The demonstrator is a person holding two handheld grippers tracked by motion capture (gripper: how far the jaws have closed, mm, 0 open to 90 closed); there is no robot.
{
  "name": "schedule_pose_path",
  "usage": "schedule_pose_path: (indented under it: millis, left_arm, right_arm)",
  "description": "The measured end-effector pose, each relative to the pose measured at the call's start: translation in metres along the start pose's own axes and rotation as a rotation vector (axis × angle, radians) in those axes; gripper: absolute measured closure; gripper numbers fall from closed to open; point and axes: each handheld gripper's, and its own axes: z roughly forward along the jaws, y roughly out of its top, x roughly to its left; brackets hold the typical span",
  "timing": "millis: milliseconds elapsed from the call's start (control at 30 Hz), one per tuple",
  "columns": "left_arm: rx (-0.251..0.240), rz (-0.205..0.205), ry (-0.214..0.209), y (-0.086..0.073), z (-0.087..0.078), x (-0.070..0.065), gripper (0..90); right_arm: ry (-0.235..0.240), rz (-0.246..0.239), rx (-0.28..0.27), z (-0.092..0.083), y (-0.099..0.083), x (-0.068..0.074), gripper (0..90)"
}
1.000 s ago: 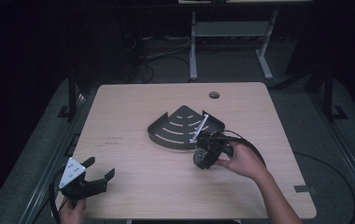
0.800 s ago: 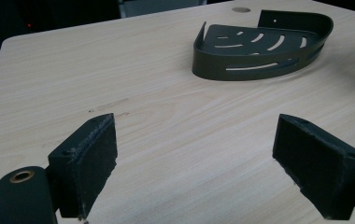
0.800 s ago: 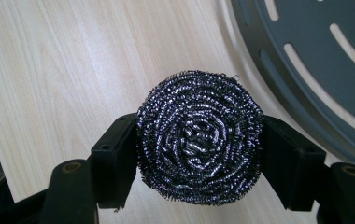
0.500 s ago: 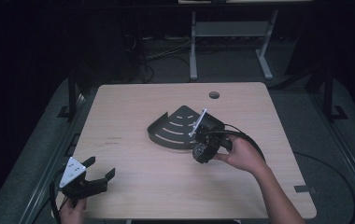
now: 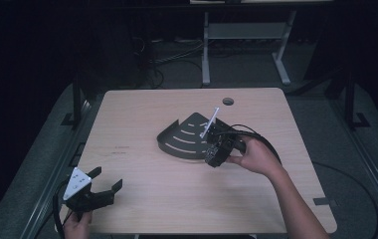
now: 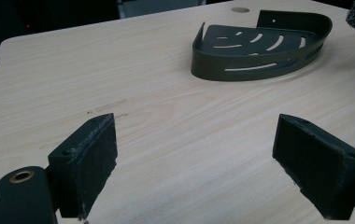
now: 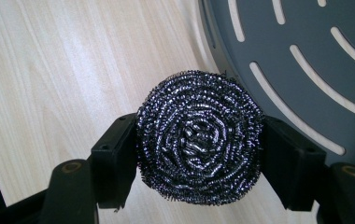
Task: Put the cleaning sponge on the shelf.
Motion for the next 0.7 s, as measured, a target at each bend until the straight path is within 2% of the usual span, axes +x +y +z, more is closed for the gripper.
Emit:
schedule_pose_path:
  millis: [200, 700]
  left_arm:
    - [0.001, 0.001, 0.001, 0.0, 0.0, 0.0, 13.3]
    - [-0.001, -0.004, 0.003, 0.0, 0.0, 0.001, 13.3]
  right_arm:
    - [-0.001, 0.003, -0.001, -0.005, 0.006, -0.005, 32.1]
    - [0.007, 0.009, 0.017, -0.002, 0.016, -0.015, 32.1]
